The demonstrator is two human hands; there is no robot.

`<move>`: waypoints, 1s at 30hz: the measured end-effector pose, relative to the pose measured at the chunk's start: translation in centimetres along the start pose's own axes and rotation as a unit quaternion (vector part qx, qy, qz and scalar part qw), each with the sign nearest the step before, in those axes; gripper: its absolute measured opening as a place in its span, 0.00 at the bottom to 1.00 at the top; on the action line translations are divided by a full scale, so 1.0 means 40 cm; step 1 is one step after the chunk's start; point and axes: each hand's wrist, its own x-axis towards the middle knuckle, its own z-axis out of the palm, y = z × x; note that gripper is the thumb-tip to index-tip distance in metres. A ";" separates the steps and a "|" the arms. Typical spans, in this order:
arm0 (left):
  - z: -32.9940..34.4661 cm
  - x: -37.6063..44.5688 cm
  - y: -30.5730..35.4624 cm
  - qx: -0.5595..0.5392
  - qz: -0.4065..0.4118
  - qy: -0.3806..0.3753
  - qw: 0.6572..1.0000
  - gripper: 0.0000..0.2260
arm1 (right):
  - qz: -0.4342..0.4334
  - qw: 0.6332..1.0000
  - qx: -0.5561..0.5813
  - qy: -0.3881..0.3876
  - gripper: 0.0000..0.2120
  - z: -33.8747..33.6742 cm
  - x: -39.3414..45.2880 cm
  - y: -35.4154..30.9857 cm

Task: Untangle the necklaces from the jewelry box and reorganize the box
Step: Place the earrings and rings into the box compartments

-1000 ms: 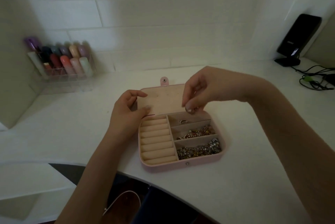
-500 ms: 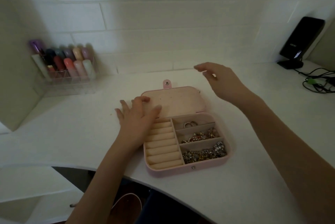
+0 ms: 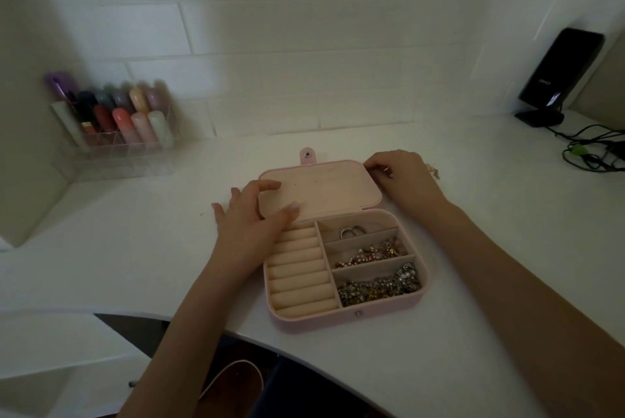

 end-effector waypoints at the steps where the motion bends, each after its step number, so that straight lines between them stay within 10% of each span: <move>1: 0.000 -0.002 0.000 -0.008 0.001 0.006 1.000 0.11 | 0.009 1.000 0.012 0.010 0.10 -0.002 -0.002 -0.003; 4: -0.001 -0.001 -0.008 -0.033 -0.001 0.013 0.999 0.09 | 0.078 0.982 0.160 0.065 0.09 -0.046 0.000 -0.034; 7: -0.001 0.002 -0.016 -0.047 0.003 0.001 0.999 0.09 | 0.105 0.935 0.335 -0.038 0.12 -0.133 -0.008 -0.092; 15: -0.001 0.002 -0.020 -0.047 -0.003 0.002 0.999 0.07 | 0.050 0.938 0.173 -0.296 0.11 -0.151 -0.031 -0.188; 24: 0.000 0.003 -0.020 -0.048 -0.007 0.007 0.999 0.05 | 0.152 0.982 0.111 0.026 0.08 -0.183 -0.018 -0.012; 30: -0.001 0.000 -0.014 -0.051 -0.005 0.011 0.999 0.04 | 0.179 0.984 0.006 -0.020 0.14 -0.098 -0.060 0.099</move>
